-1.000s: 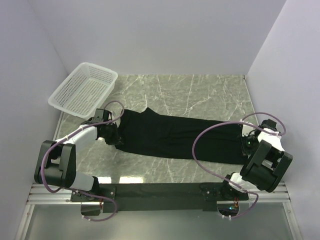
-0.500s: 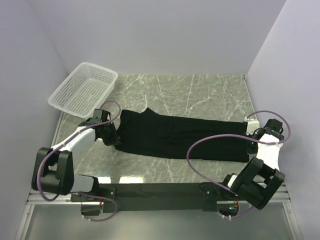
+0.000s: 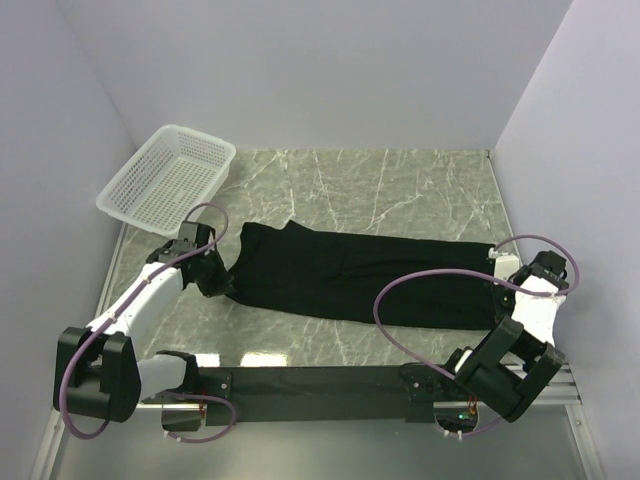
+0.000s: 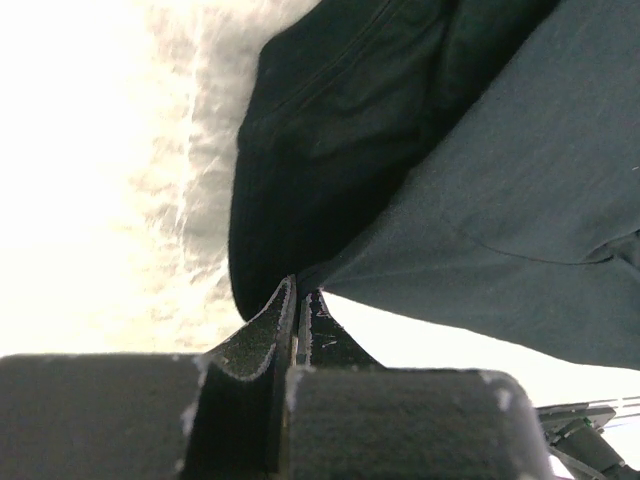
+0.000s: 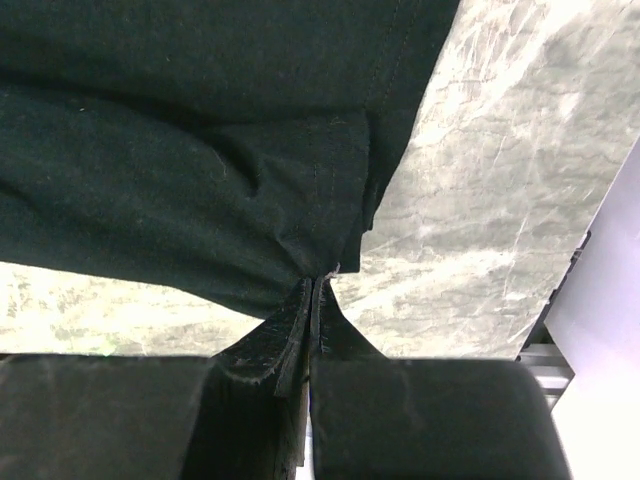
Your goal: Fold and stack the t-shirts
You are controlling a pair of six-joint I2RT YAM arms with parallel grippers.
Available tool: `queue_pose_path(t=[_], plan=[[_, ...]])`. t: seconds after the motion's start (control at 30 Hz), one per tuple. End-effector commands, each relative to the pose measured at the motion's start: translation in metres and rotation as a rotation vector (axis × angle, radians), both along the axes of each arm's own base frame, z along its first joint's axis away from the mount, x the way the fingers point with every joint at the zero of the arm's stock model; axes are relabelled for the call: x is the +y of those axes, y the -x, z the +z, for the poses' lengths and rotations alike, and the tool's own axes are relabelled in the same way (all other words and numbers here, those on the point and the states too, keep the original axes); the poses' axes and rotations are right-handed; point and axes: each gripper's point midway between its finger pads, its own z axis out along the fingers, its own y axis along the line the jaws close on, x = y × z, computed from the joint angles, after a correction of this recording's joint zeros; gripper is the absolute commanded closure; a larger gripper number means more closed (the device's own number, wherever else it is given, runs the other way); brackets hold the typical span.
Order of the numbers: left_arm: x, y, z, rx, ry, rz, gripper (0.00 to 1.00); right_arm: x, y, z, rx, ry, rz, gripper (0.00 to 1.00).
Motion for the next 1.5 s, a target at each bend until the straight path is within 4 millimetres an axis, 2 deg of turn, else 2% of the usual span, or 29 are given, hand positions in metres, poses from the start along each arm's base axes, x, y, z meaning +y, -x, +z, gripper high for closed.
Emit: queue_pose_path(t=[0.0, 0.23, 0.5, 0.63, 0.8, 1.0, 1.13, 1.2, 1.23, 1.3, 1.37, 1.4, 1.43, 1.47], plan=[[0.005, 0.006, 0.005, 0.03, -0.012, 0.045, 0.99, -0.006, 0.006, -0.001, 0.019, 0.033, -0.003, 1.0], [0.009, 0.023, -0.001, 0.114, -0.023, 0.064, 0.99, -0.014, 0.003, 0.003, 0.003, 0.067, -0.017, 1.0], [0.022, 0.044, 0.009, 0.169, -0.088, 0.093, 0.99, -0.032, 0.005, 0.004, -0.008, 0.121, -0.027, 1.0], [0.015, 0.067, -0.012, 0.316, -0.057, 0.057, 0.99, -0.033, 0.009, -0.008, 0.024, 0.111, -0.025, 1.0], [0.009, 0.073, -0.019, 0.386, -0.034, 0.022, 0.99, -0.033, 0.013, -0.019, 0.056, 0.098, -0.024, 1.0], [0.007, 0.075, -0.007, 0.365, -0.018, -0.007, 0.99, -0.035, 0.011, -0.02, 0.048, 0.106, -0.029, 1.0], [0.01, 0.081, -0.007, 0.376, -0.035, -0.011, 0.73, -0.038, 0.007, -0.017, 0.032, 0.114, -0.041, 1.0], [0.011, 0.085, -0.008, 0.389, -0.037, -0.015, 0.68, -0.039, 0.005, -0.015, 0.026, 0.116, -0.044, 0.98], [0.011, 0.089, -0.007, 0.401, -0.037, -0.017, 0.59, -0.038, 0.005, -0.014, 0.025, 0.112, -0.043, 0.95], [0.014, 0.089, -0.001, 0.393, -0.053, -0.013, 0.52, -0.043, 0.0, -0.005, 0.001, 0.127, -0.045, 0.85], [0.022, 0.085, 0.014, 0.368, -0.094, 0.004, 0.49, -0.046, -0.009, 0.009, -0.039, 0.14, -0.04, 0.78], [0.024, 0.082, 0.023, 0.338, -0.106, 0.015, 0.48, -0.047, -0.011, 0.013, -0.049, 0.141, -0.038, 0.7], [0.025, 0.07, 0.039, 0.283, -0.114, 0.022, 0.45, -0.048, -0.015, 0.021, -0.062, 0.145, -0.033, 0.65], [0.032, 0.069, 0.047, 0.265, -0.151, 0.032, 0.44, -0.047, -0.017, 0.024, -0.073, 0.135, -0.024, 0.56]])
